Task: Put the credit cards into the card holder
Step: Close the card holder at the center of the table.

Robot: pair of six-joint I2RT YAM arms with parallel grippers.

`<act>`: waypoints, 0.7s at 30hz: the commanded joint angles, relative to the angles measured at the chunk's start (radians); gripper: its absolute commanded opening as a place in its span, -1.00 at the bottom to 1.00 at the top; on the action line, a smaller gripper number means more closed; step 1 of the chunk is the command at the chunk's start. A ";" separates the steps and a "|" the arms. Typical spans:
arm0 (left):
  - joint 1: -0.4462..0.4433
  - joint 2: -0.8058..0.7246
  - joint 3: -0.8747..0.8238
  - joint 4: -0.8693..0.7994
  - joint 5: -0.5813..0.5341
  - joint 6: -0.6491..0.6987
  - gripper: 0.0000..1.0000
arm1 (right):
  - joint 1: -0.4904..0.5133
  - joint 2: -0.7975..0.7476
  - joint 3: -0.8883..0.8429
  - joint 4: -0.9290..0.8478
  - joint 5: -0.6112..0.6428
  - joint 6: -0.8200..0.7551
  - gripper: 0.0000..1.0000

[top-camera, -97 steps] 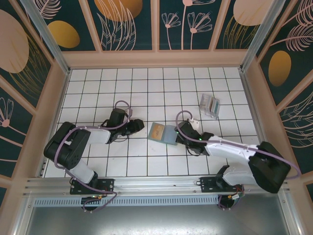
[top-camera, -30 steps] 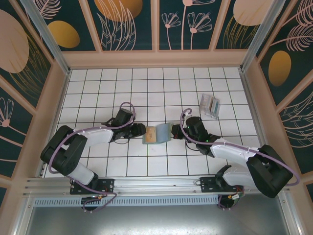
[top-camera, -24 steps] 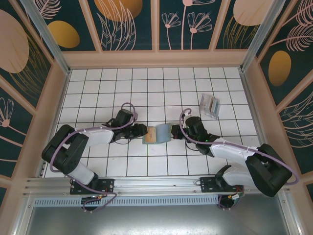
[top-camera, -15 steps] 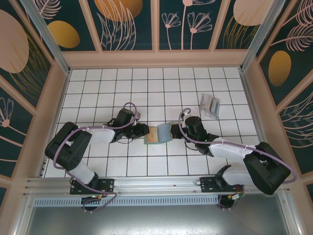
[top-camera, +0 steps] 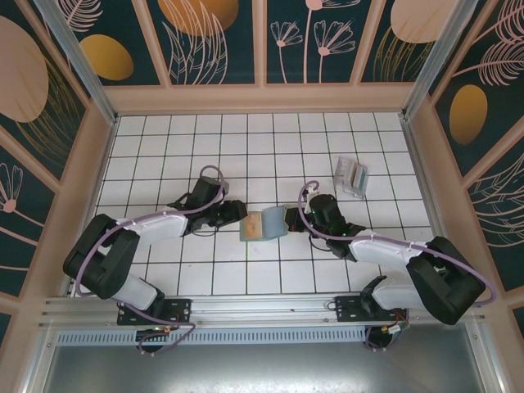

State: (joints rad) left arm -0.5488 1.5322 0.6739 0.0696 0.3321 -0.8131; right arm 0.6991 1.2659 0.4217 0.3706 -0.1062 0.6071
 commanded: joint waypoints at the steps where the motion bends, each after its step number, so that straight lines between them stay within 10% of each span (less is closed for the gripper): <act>1: 0.002 0.043 0.000 -0.006 0.047 -0.012 0.03 | -0.006 -0.008 0.032 0.023 -0.004 -0.022 -1.00; 21: -0.014 0.136 0.089 0.058 0.169 -0.022 -0.02 | -0.006 0.007 0.022 0.052 -0.016 -0.009 -1.00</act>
State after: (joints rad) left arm -0.5510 1.6772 0.7647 0.0357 0.4351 -0.8215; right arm 0.6991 1.2663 0.4332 0.3714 -0.1066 0.6071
